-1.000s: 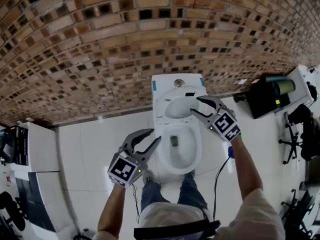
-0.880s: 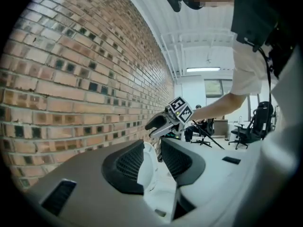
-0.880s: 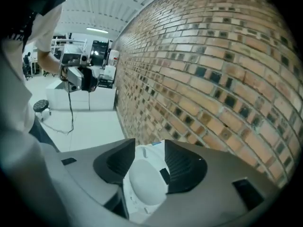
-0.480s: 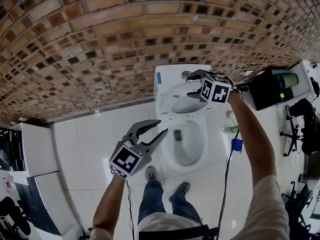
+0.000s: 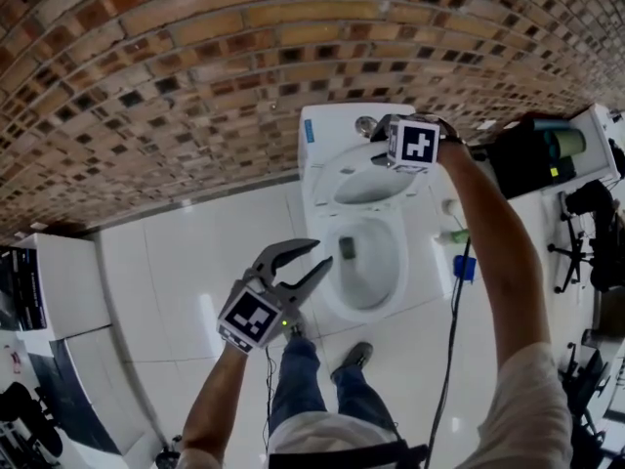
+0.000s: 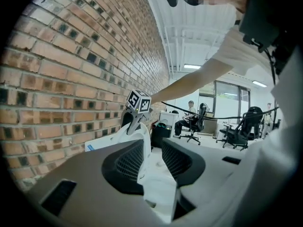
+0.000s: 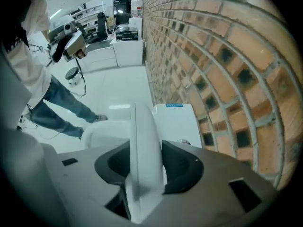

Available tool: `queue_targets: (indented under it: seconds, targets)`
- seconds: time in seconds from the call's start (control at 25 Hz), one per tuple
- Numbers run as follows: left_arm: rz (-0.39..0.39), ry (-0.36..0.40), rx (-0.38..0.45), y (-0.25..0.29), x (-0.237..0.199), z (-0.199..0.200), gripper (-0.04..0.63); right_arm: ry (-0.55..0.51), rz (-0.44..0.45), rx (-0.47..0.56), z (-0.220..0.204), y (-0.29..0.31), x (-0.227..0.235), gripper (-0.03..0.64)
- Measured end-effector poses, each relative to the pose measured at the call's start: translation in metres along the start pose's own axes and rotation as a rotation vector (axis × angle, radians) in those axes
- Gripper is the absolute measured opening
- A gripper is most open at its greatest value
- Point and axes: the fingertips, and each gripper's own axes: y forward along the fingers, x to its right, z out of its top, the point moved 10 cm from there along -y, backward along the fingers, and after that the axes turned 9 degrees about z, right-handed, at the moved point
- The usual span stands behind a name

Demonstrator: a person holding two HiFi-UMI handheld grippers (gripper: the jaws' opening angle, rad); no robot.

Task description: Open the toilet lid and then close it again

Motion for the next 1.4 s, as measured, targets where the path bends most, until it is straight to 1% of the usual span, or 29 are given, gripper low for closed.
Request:
queue_targets:
  seconds: [0.08, 0.2, 0.28, 0.36, 0.44, 0.56, 0.6, 0.72, 0.84, 0.92, 1.0, 1.08, 1.16, 1.24, 1.28, 1.32, 1.4]
  targets:
    - [0.0, -0.001, 0.001, -0.004, 0.007, 0.002, 0.117, -0.041, -0.012, -0.027, 0.003, -0.002, -0.018, 0.164]
    - [-0.007, 0.024, 0.014, -0.009, 0.017, 0.004, 0.117, -0.067, -0.102, -0.078, 0.0, -0.005, -0.058, 0.161]
    - [-0.001, 0.031, 0.027, -0.012, 0.025, 0.006, 0.117, -0.093, -0.163, -0.088, -0.004, 0.003, -0.098, 0.161]
    - [0.003, 0.034, 0.032, -0.014, 0.037, 0.008, 0.117, -0.114, -0.251, -0.08, -0.002, 0.009, -0.149, 0.163]
    - [0.001, 0.044, 0.029, -0.015, 0.052, 0.008, 0.117, -0.127, -0.359, -0.055, 0.001, 0.017, -0.203, 0.163]
    - [0.004, 0.048, 0.036, -0.013, 0.08, 0.001, 0.117, -0.172, -0.564, -0.024, -0.013, 0.052, -0.273, 0.164]
    - [0.007, 0.044, 0.04, -0.013, 0.089, -0.004, 0.117, -0.181, -0.616, -0.019, -0.017, 0.066, -0.296, 0.164]
    - [0.015, 0.024, 0.042, -0.014, 0.119, -0.024, 0.117, -0.185, -0.699, -0.027, -0.027, 0.116, -0.364, 0.172]
    - [0.028, -0.01, 0.049, -0.013, 0.148, -0.053, 0.117, -0.192, -0.771, -0.039, -0.042, 0.169, -0.414, 0.183]
    - [0.048, -0.038, 0.047, -0.014, 0.164, -0.078, 0.117, -0.193, -0.784, -0.031, -0.052, 0.204, -0.439, 0.197]
    - [0.075, -0.069, 0.037, -0.014, 0.175, -0.103, 0.117, -0.19, -0.769, -0.02, -0.062, 0.24, -0.458, 0.235]
    - [0.103, -0.097, 0.019, -0.014, 0.181, -0.125, 0.117, -0.198, -0.775, 0.001, -0.071, 0.275, -0.47, 0.267]
    - [0.126, -0.1, 0.002, -0.016, 0.184, -0.142, 0.117, -0.216, -0.805, 0.018, -0.077, 0.304, -0.478, 0.276]
    - [0.147, -0.095, 0.002, -0.016, 0.186, -0.153, 0.117, -0.226, -0.82, 0.014, -0.083, 0.322, -0.482, 0.287]
    - [0.158, -0.096, 0.006, -0.016, 0.187, -0.157, 0.117, -0.225, -0.812, 0.013, -0.085, 0.328, -0.483, 0.291]
    - [0.169, -0.098, 0.01, -0.017, 0.188, -0.159, 0.117, -0.22, -0.784, 0.015, -0.086, 0.334, -0.485, 0.296]
    - [0.187, -0.099, 0.017, -0.019, 0.191, -0.16, 0.117, -0.209, -0.682, 0.017, -0.087, 0.347, -0.492, 0.332]
